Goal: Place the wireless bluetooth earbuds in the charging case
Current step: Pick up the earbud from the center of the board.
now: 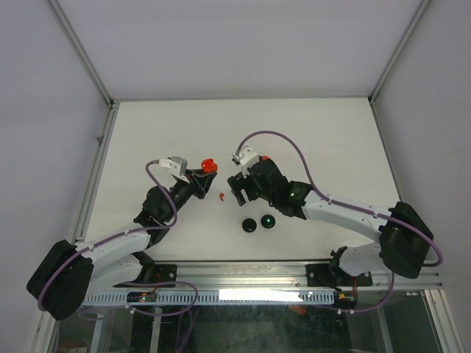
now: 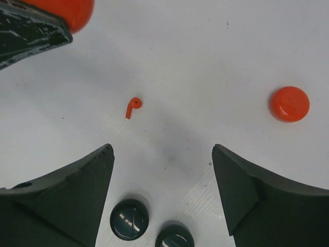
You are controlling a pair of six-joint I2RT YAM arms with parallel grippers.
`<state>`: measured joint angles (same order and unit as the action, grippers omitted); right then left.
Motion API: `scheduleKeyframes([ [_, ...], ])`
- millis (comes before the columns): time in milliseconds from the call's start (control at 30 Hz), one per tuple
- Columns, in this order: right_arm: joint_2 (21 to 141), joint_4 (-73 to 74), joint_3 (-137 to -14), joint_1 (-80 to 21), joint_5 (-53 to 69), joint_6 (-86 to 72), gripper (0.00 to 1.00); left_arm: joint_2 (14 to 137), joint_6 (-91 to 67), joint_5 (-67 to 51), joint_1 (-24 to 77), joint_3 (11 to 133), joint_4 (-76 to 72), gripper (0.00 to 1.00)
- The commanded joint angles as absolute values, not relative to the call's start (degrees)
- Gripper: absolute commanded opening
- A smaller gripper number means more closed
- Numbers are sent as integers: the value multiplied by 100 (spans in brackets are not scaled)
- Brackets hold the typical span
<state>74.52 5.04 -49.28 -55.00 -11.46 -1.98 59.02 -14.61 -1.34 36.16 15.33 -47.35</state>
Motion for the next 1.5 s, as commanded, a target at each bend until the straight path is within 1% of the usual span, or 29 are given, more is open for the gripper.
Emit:
scheduleKeyframes([
  [0,8053,350,-5466,-5493,-1111,-885,79,5641,-1802,1053,3412,1341,-4149,0],
  [200,9028,562,-5978,-5546,-993,-1583,70,5397,-2105,1588,3191,1159,-3774,0],
  [300,9452,643,-6249,-5638,-1133,-1712,67,5266,-2177,1822,3136,1085,-3688,0],
  [333,9835,742,-6497,-5713,-1205,-1763,65,5178,-2216,1896,3105,1015,-3710,0],
  [633,10672,924,-6993,-5887,-1564,-1851,55,5047,-2163,1837,3059,891,-3840,0],
  [900,11030,999,-7101,-5941,-1733,-1889,47,5036,-2140,1763,3058,864,-3889,0],
  [1067,11217,963,-7102,-5941,-1759,-1896,44,5036,-2142,1716,3057,861,-3893,0],
  [1200,11323,990,-7113,-5941,-1766,-1914,38,5069,-2140,1651,3059,881,-3923,0],
  [1400,11189,1152,-7015,-5901,-1886,-1803,28,5153,-2136,1524,3058,896,-3990,0],
  [1467,11048,1217,-6884,-5837,-1876,-1730,27,5182,-2112,1446,3056,905,-4030,0],
])
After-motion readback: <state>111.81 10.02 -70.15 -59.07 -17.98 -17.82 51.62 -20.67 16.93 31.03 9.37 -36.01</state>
